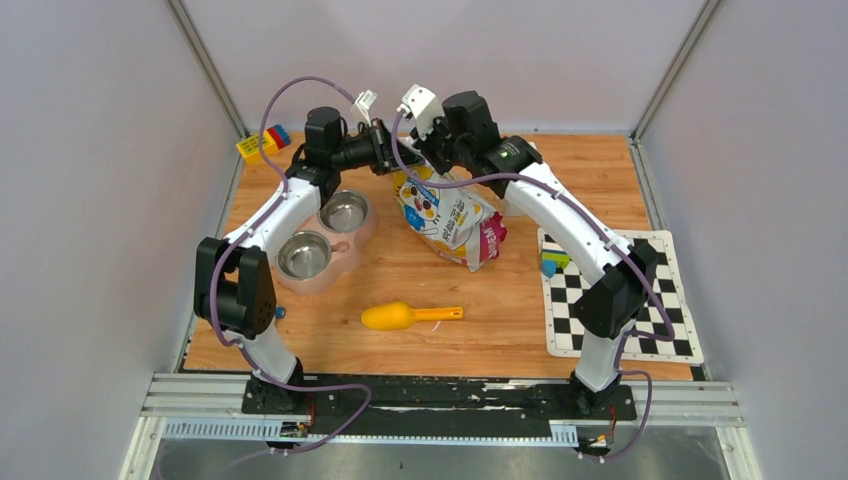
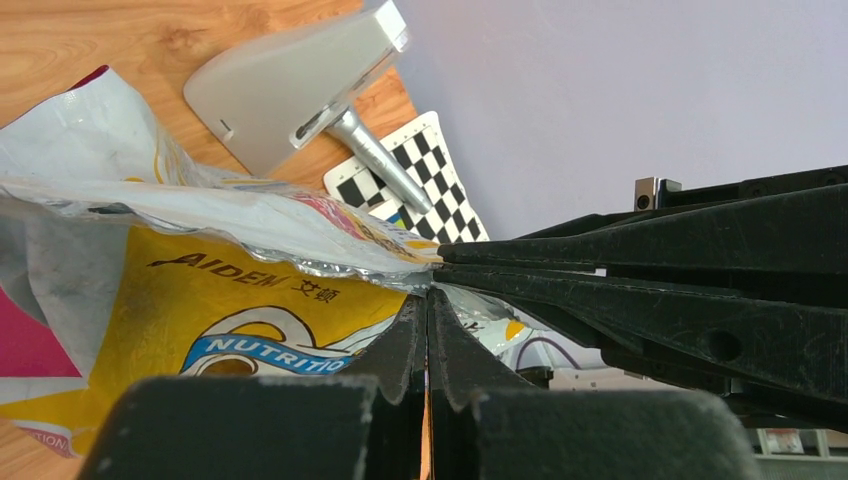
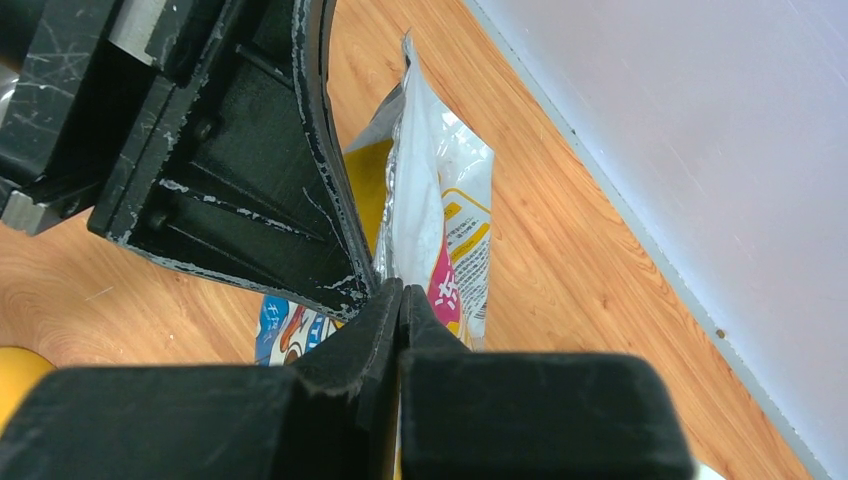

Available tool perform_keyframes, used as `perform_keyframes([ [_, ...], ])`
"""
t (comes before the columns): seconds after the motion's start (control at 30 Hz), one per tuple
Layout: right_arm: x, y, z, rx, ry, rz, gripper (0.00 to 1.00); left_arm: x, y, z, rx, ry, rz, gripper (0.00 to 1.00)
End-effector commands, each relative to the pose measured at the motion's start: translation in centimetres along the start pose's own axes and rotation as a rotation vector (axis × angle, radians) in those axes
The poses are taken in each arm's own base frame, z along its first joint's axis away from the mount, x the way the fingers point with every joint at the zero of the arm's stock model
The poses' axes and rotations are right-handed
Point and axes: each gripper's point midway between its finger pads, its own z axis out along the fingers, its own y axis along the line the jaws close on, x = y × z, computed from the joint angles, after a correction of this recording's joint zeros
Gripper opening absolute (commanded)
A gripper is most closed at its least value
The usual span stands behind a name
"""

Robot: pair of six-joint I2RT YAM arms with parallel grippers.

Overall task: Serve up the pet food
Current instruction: Open the pet food bag at the center of the board.

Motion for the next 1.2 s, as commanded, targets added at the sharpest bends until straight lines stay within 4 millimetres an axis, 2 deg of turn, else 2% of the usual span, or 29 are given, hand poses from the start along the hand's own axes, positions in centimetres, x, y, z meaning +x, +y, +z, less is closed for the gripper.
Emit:
perform_keyframes([
  [0.0,-2.3,-1.8,-2.3,0.064,-0.054,-0.031,0.0,-1.1,-3.8,-1.5,0.037,-0.043,0.126,0.0],
  [0.13,-3.0,-2.2,-2.1,0.074,-0.073,-0.041,0.0,-1.1,-3.6,-1.4,0.034,-0.035,0.141,0.0],
  [0.3,-2.6,-2.2,-1.5,0.068,-0.064,-0.033,0.0,-0.9,-3.1,-0.8,0.054,-0.012,0.131,0.0],
  [0.53,-3.0,-1.7,-1.6,0.031,-0.058,0.005,0.0,-0.8,-3.4,-1.1,0.059,-0.008,0.151,0.0],
  [0.67,-3.5,-1.2,-2.0,-0.012,-0.046,0.047,0.19,-0.9,-3.5,-1.2,0.06,-0.013,0.149,0.0],
  [0.73,-3.5,-1.0,-2.1,-0.023,-0.036,0.069,0.25,-0.8,-3.4,-1.2,0.054,-0.018,0.148,0.0],
  [1.03,-1.5,0.4,-1.8,-0.068,0.018,0.095,0.27,-0.7,-3.6,-1.6,0.044,-0.031,0.157,0.0],
  [1.17,-1.4,0.5,-1.8,-0.07,0.017,0.099,0.27,-0.6,-3.4,-1.6,0.037,-0.033,0.152,0.0],
])
